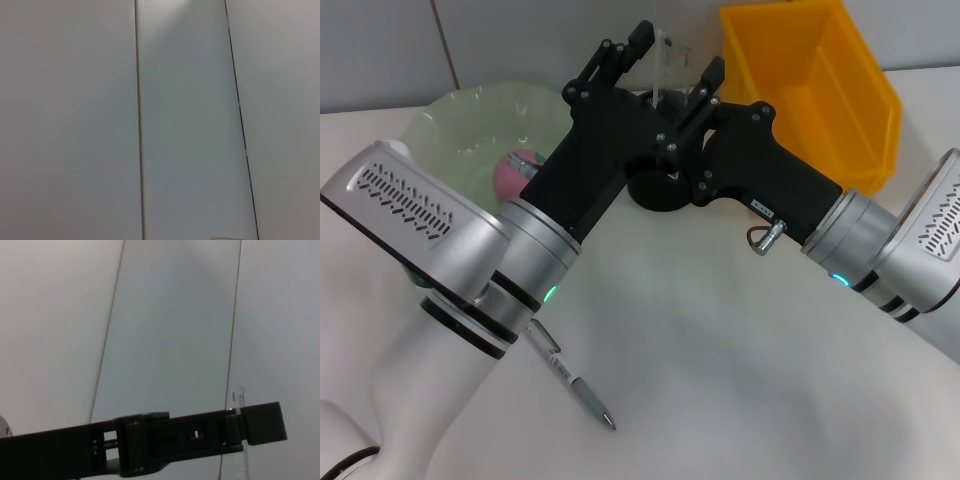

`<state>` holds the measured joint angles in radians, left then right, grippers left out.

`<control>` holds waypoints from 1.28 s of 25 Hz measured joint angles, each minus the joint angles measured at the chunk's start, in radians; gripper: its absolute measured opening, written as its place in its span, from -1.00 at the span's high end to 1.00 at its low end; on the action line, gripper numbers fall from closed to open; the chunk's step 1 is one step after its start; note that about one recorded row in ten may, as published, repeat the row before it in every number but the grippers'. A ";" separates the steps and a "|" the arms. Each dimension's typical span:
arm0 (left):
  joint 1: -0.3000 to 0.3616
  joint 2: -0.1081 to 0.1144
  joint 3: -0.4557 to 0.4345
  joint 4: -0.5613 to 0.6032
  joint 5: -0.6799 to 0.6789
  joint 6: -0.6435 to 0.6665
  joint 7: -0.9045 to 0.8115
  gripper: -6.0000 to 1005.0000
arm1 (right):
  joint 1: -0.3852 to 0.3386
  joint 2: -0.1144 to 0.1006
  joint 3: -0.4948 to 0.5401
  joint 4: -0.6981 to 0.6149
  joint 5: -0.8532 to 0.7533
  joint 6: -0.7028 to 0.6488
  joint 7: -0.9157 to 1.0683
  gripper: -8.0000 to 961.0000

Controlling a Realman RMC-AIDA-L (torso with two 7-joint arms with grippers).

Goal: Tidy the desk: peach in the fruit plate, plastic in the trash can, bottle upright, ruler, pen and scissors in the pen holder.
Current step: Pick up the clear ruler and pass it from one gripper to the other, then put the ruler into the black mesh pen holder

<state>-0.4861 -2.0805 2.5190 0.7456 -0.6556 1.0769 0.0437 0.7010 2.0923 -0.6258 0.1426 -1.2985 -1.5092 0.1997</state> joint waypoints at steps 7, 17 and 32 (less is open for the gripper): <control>0.002 0.000 -0.001 0.005 0.005 -0.004 -0.002 -0.47 | 0.000 0.000 0.000 0.000 0.000 -0.003 0.000 0.96; 0.008 0.000 -0.008 0.007 0.012 0.000 -0.018 -0.59 | -0.003 0.000 0.000 0.000 0.001 -0.007 0.000 0.96; 0.132 0.015 -0.119 0.011 0.249 0.029 -0.274 -0.61 | -0.051 -0.004 0.133 -0.021 0.009 -0.103 0.013 0.96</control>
<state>-0.3541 -2.0655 2.3995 0.7569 -0.4066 1.1059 -0.2298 0.6496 2.0882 -0.4928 0.1212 -1.2899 -1.6122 0.2124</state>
